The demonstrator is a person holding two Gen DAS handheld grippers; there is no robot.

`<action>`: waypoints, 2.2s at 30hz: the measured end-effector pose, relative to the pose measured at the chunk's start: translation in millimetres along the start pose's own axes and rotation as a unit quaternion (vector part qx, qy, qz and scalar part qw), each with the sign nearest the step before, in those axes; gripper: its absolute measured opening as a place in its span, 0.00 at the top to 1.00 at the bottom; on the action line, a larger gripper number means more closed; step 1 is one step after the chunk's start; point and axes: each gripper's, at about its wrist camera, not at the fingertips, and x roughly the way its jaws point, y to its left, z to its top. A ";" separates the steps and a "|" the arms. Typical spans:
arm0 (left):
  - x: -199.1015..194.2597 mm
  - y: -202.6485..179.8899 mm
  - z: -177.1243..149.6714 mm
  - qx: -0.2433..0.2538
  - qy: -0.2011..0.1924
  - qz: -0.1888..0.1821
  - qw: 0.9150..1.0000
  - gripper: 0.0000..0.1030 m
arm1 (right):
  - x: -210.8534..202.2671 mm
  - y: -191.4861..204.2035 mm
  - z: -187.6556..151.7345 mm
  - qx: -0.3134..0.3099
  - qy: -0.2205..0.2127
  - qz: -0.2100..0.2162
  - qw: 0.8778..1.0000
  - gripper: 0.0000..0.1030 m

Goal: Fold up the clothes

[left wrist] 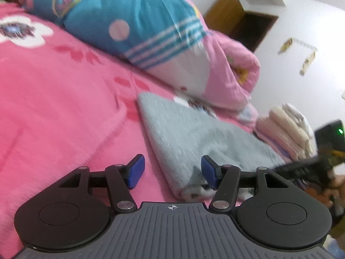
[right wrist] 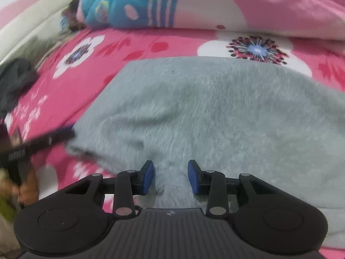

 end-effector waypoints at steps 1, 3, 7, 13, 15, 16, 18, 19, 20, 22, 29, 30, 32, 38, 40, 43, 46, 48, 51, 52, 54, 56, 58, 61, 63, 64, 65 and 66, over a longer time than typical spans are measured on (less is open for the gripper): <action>-3.5 -0.7 1.8 0.004 -0.014 0.004 1.000 0.44 | -3.6 -0.7 0.1 -0.002 0.003 0.003 1.000 0.63; -8.3 -8.4 8.5 0.021 -0.037 0.002 0.999 0.44 | -10.3 -2.9 2.6 -0.003 0.006 0.008 1.000 0.63; 2.4 -40.6 19.4 0.081 -0.038 -0.026 0.996 0.43 | -26.8 -8.3 14.9 0.004 -0.034 0.018 0.999 0.64; 58.0 -100.2 17.1 0.189 0.032 -0.081 0.978 0.43 | -57.1 -27.2 23.6 0.006 -0.177 -0.029 0.984 0.64; 79.8 -111.2 9.7 0.212 0.059 -0.080 0.972 0.43 | -79.8 -26.0 14.4 -0.019 -0.263 -0.050 0.963 0.63; 87.3 -111.9 6.6 0.208 0.075 -0.083 0.972 0.43 | -87.2 -27.7 11.2 -0.021 -0.284 -0.058 0.957 0.53; 101.3 -113.1 0.3 0.203 0.104 -0.089 0.970 0.45 | -101.9 -31.1 4.7 -0.023 -0.326 -0.075 0.942 0.27; 101.3 -113.0 -3.1 0.203 0.111 -0.094 0.968 0.47 | -104.4 -36.0 4.1 -0.018 -0.326 -0.081 0.942 0.22; 101.1 -113.2 -6.4 0.205 0.116 -0.098 0.967 0.50 | -106.7 -41.0 3.5 -0.012 -0.326 -0.087 0.941 0.23; 97.0 -116.4 -11.7 0.220 0.121 -0.104 0.962 0.53 | -105.2 -53.9 5.2 0.012 -0.304 -0.088 0.949 0.28; 86.5 -123.8 -31.4 0.266 0.122 -0.117 0.949 0.55 | -39.6 -53.4 40.7 0.012 -0.182 -0.025 0.983 0.63; 85.6 -123.8 -33.1 0.270 0.120 -0.119 0.948 0.55 | -23.7 -48.4 49.6 0.007 -0.163 -0.019 0.986 0.66; 86.0 -122.3 -33.1 0.267 0.121 -0.123 0.948 0.55 | 8.0 -38.3 67.4 -0.002 -0.125 -0.006 0.992 0.67; 86.8 -120.5 -33.2 0.263 0.121 -0.128 0.949 0.54 | 88.1 -48.7 114.2 0.017 -0.065 -0.039 0.997 0.77; 86.4 -120.5 -33.7 0.264 0.121 -0.129 0.948 0.54 | 76.4 -54.9 122.4 0.042 -0.087 -0.036 0.995 0.77; 85.8 -121.1 -34.8 0.266 0.120 -0.129 0.948 0.54 | 55.9 -42.0 120.8 0.016 -0.092 -0.032 0.995 0.76; 88.8 -119.8 -33.4 0.265 0.120 -0.131 0.948 0.54 | 56.6 -24.0 115.1 -0.013 -0.050 0.009 0.999 0.76; 87.8 -120.8 -34.4 0.269 0.118 -0.129 0.947 0.54 | 71.4 -12.5 115.3 -0.030 -0.026 0.023 0.999 0.76; 88.3 -122.6 -35.7 0.276 0.116 -0.126 0.946 0.54 | 102.6 -5.7 125.5 -0.026 -0.021 0.022 0.999 0.78; 88.6 -123.2 -36.0 0.278 0.115 -0.126 0.945 0.54 | 105.4 -9.8 131.5 -0.011 -0.036 0.021 0.999 0.78; 88.8 -122.7 -35.5 0.276 0.115 -0.128 0.945 0.54 | 95.7 -21.5 137.4 0.015 -0.064 0.014 0.998 0.78; 89.4 -121.6 -34.4 0.273 0.116 -0.132 0.946 0.53 | 71.2 -36.6 137.7 0.035 -0.089 0.004 0.995 0.77; 90.0 -120.3 -33.3 0.269 0.118 -0.136 0.946 0.53 | 43.1 -52.3 124.0 0.023 -0.095 -0.010 0.995 0.77; 91.1 -117.0 -31.2 0.258 0.121 -0.144 0.948 0.53 | 31.7 -74.7 91.1 0.002 -0.067 -0.055 0.996 0.77; 91.5 -116.6 -31.1 0.258 0.121 -0.145 0.948 0.53 | 32.1 -101.2 69.1 0.015 -0.048 -0.095 0.994 0.78; 91.7 -116.3 -31.1 0.257 0.121 -0.146 0.948 0.53 | 21.6 -117.2 62.4 0.039 -0.060 -0.107 0.992 0.83; 92.0 -115.6 -31.2 0.256 0.121 -0.147 0.948 0.53 | 11.2 -133.1 55.7 0.063 -0.071 -0.119 0.988 0.92; 92.2 -115.0 -31.2 0.255 0.121 -0.149 0.948 0.53 | 0.8 -149.1 49.0 0.088 -0.083 -0.131 0.984 0.92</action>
